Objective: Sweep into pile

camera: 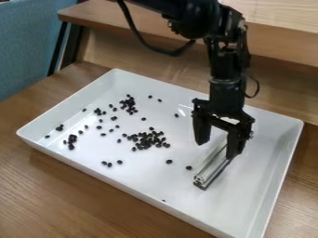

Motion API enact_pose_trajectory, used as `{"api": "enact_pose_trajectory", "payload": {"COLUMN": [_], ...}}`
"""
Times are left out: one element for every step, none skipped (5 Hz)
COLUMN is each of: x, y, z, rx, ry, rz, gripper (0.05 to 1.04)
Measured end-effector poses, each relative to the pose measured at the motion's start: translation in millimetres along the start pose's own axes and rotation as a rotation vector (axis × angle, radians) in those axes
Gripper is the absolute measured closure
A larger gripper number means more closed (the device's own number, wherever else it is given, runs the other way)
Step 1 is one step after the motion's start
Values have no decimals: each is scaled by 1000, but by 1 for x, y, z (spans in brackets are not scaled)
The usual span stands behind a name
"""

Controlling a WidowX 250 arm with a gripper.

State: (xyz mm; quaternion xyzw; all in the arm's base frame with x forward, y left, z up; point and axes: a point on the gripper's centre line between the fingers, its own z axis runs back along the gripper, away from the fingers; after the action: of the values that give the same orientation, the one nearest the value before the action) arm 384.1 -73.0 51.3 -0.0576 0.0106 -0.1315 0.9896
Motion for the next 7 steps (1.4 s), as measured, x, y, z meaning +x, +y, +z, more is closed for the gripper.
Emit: {"api": "enact_pose_trajectory", "payload": {"x": [0, 2, 4, 4, -3, -9, -16], "y": [2, 4, 0, -2, 2, 18, 47], "z": [-13, -17, -19, -19, -23, -23, -22], "rx": [13, 19, 19, 23, 52, 58, 57], "ry": [27, 2, -13, -10, 2, -3, -15], "rz": [-3, 12, -2, -7, -19, 5, 46], "gripper": [156, 452, 672, 681, 681, 681, 681]}}
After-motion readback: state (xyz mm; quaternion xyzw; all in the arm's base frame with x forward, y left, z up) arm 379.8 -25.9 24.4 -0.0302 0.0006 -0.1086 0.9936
